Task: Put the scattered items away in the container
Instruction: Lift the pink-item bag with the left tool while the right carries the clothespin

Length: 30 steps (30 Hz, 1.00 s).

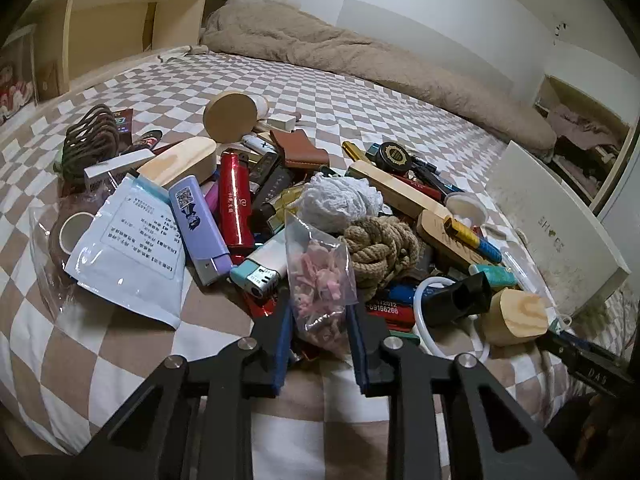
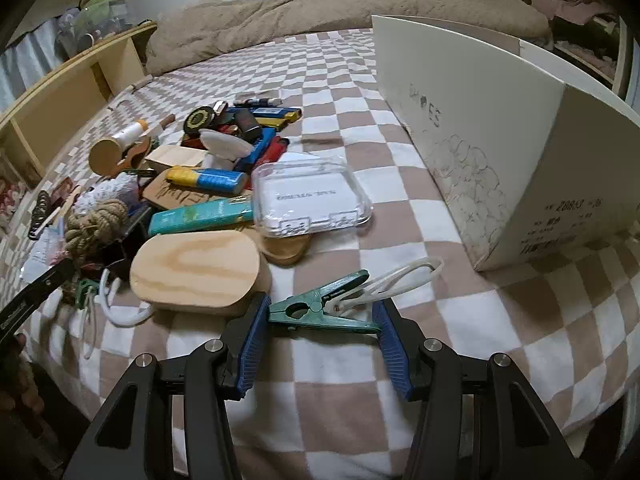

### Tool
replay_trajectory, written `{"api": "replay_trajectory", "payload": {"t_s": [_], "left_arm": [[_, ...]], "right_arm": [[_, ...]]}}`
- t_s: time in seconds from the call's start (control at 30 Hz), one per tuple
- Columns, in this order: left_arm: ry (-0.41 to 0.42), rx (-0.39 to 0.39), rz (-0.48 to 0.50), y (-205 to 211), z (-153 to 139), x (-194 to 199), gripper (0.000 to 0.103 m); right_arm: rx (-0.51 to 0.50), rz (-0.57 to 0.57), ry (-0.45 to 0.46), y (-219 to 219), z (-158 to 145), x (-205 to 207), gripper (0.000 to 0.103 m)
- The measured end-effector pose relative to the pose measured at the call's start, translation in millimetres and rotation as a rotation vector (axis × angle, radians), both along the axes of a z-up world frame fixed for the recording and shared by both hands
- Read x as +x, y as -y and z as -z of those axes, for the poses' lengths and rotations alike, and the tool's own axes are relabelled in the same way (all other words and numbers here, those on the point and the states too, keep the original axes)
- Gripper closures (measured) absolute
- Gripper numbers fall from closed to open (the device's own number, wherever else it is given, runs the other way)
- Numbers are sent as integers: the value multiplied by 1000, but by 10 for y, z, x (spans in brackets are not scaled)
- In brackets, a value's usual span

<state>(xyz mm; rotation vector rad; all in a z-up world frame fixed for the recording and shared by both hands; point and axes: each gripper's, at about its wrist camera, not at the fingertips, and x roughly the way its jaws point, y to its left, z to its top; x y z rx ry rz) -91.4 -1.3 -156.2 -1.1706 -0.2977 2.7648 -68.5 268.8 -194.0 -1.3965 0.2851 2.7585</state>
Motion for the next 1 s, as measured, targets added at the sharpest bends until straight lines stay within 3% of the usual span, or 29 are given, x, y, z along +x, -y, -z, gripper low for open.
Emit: {"api": "replay_trajectory", "payload": {"t_s": [0.33,0.77,1.0], "left_arm": [[-14,-79,-20,-149,-57,200,80],[-68,-11,-33,-104,-323,375,80],[-111,-1,7,-254,-541,397,80]], "right_arm": [[-34,-22,-23,117,-46,169,49],[-65,-38,-41,152,-155,277,49],[-92,-35,-96,104,-390,291,49]]}}
